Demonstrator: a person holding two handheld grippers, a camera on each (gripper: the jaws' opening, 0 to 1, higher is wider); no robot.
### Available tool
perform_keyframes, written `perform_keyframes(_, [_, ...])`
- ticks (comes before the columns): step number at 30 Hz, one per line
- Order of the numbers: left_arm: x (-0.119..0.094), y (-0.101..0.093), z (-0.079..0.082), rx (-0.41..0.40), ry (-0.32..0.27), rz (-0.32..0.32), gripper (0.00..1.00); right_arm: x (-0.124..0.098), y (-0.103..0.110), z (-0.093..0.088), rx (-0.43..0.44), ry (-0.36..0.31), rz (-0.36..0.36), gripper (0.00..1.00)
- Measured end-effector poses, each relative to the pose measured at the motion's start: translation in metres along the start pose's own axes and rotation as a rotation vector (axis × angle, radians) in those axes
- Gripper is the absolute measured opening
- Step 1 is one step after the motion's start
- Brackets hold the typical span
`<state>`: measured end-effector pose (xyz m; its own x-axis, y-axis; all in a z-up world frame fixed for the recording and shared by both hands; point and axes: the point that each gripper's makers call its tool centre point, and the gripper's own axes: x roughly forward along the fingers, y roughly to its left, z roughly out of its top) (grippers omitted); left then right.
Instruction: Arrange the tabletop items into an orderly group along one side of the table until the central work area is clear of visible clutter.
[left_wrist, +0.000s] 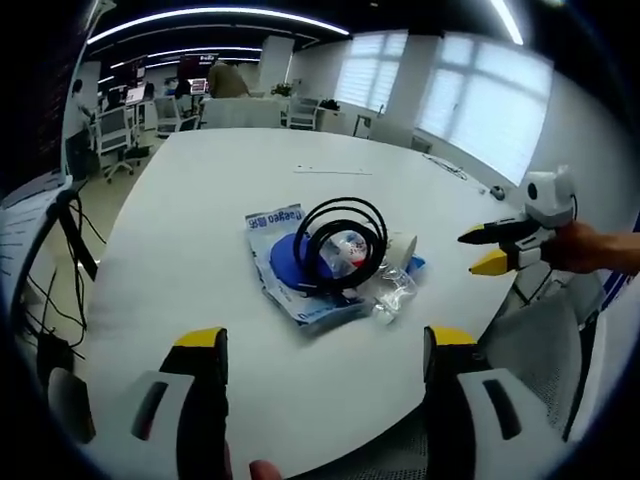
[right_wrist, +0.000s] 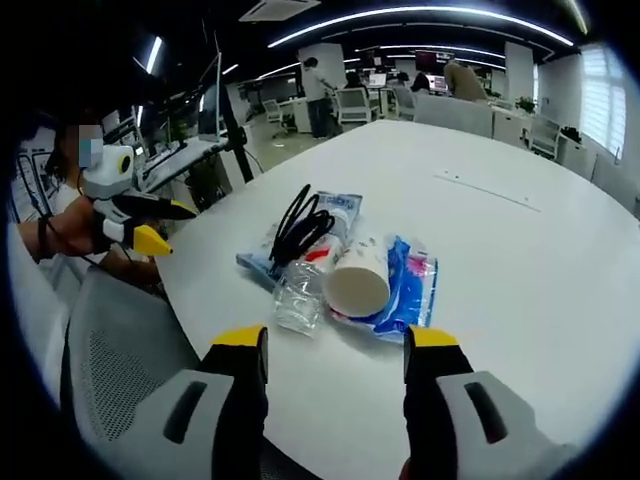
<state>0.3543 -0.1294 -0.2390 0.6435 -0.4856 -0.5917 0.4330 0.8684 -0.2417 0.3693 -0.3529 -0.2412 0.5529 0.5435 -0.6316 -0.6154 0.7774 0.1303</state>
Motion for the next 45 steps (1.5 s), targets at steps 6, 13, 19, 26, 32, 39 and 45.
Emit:
perform_keyframes(6, [0.0, -0.002, -0.004, 0.004, 0.012, -0.013, 0.82, 0.001, 0.001, -0.001, -0.016, 0.004, 0.004, 0.52])
perform_keyframes(13, [-0.001, -0.005, -0.007, 0.014, 0.022, -0.025, 0.81, 0.005, 0.001, 0.008, 0.021, -0.028, 0.015, 0.48])
perform_keyframes(19, [-0.004, -0.005, -0.008, 0.006, 0.019, -0.016, 0.81, 0.015, -0.005, 0.023, 0.044, -0.053, 0.022, 0.46])
perform_keyframes(26, [-0.008, -0.006, -0.013, -0.008, 0.019, -0.001, 0.81, 0.027, -0.006, 0.04, 0.04, -0.077, 0.039, 0.44])
perform_keyframes(32, [-0.01, -0.004, -0.014, -0.018, 0.019, 0.015, 0.81, 0.038, -0.003, 0.045, 0.029, -0.071, 0.069, 0.44])
perform_keyframes(39, [-0.011, -0.003, -0.013, -0.035, 0.018, 0.027, 0.81, 0.05, -0.002, 0.054, 0.08, -0.08, 0.09, 0.42])
perform_keyframes(45, [-0.01, -0.006, -0.013, -0.027, 0.028, 0.021, 0.81, 0.06, 0.003, 0.059, 0.125, -0.088, 0.114, 0.38])
